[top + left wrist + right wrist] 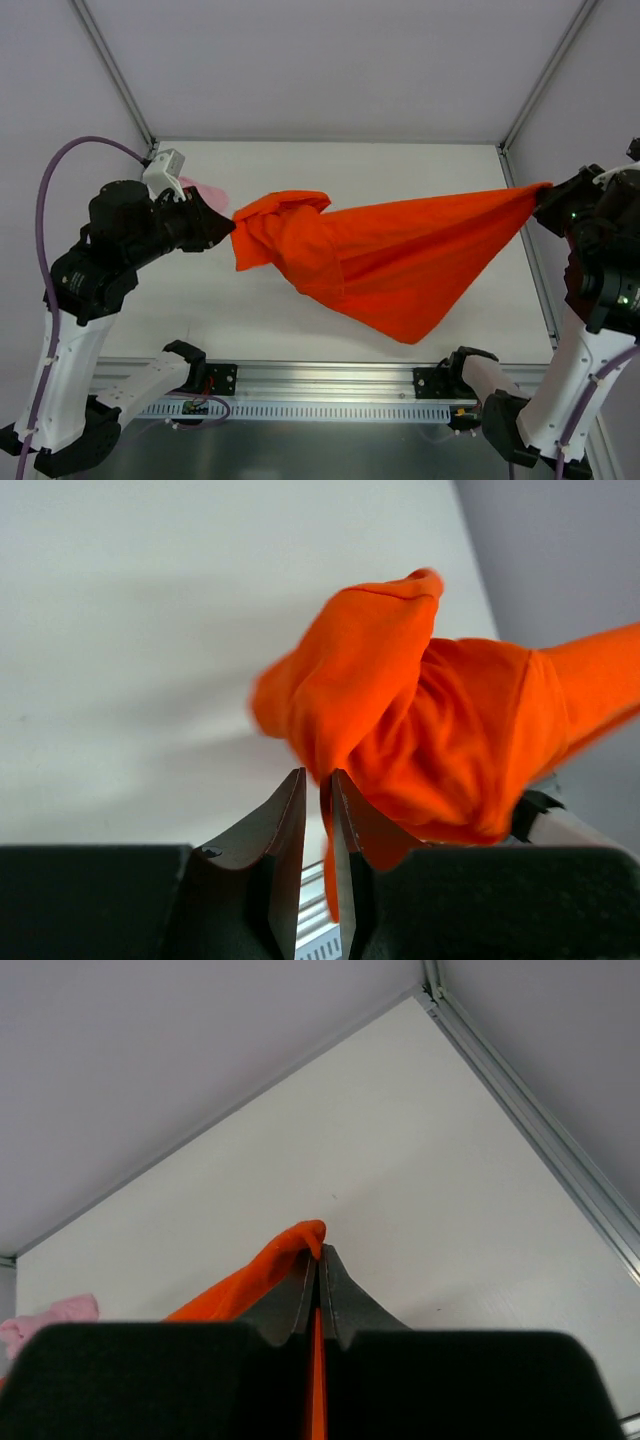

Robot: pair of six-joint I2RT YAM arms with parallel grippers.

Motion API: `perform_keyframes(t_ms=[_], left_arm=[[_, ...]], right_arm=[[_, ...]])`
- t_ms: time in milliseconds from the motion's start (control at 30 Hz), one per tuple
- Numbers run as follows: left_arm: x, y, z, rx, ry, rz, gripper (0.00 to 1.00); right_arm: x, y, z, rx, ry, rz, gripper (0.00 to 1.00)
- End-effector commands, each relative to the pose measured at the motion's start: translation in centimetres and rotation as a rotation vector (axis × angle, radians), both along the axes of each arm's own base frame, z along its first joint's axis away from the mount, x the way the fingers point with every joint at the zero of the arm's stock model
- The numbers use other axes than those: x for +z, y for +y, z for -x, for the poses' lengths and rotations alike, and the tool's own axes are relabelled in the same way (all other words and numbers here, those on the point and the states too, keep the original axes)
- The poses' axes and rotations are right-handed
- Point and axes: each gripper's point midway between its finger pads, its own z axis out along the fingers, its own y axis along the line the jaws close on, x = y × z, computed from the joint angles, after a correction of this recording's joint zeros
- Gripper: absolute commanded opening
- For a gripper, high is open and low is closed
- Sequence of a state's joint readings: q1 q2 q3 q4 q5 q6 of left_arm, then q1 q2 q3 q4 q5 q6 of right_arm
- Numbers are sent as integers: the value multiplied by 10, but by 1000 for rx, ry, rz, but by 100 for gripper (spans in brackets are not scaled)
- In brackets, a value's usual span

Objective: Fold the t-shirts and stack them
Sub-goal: Flatten out the tshirt

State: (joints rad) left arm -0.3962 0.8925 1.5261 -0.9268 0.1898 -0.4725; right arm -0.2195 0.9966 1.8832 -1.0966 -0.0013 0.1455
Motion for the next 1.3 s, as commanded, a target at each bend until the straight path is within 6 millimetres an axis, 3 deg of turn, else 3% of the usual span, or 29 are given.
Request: perform_keyframes(t_ms=[0, 100, 167, 200, 233, 267, 300, 400, 567, 633, 667, 767, 1033, 1267], left_arm=[[-45, 15, -23, 134, 120, -67, 17], [-74, 8, -51, 159, 197, -100, 23], [-97, -1, -72, 145, 255, -136, 18], [-103, -2, -85, 160, 254, -146, 17], [-110, -4, -94, 163, 263, -162, 0], [-128, -6, -107, 171, 301, -198, 0], [-133, -9, -119, 172, 300, -205, 0], [-156, -22, -142, 136, 353, -236, 0], [-176, -53, -155, 3, 397, -181, 0], [-186, -72, -152, -89, 443, -118, 17], [-188, -79, -151, -119, 454, -92, 41], [-203, -99, -145, -195, 483, -36, 67], [-259, -146, -124, -349, 546, -5, 59], [-288, -174, -120, -386, 583, -30, 61]], right_arm=[[-25, -34, -45, -79, 106, 52, 1], [-65, -35, -91, -20, 210, 7, 1], [-83, -34, -120, 17, 238, -10, 1], [-102, -33, -140, 46, 290, -4, 1], [-110, -33, -151, 57, 315, 8, 1], [-112, -27, -164, 83, 319, 22, 1], [-134, -27, -183, 107, 383, 30, 1], [-158, -21, -210, 145, 447, 36, 1], [-167, -26, -226, 136, 467, 82, 1], [-166, -27, -229, 136, 466, 84, 1], [-165, -27, -229, 137, 465, 84, 1], [-166, -29, -228, 131, 472, 93, 1], [-169, -28, -222, 127, 474, 86, 1], [-168, -28, -219, 129, 474, 95, 1]])
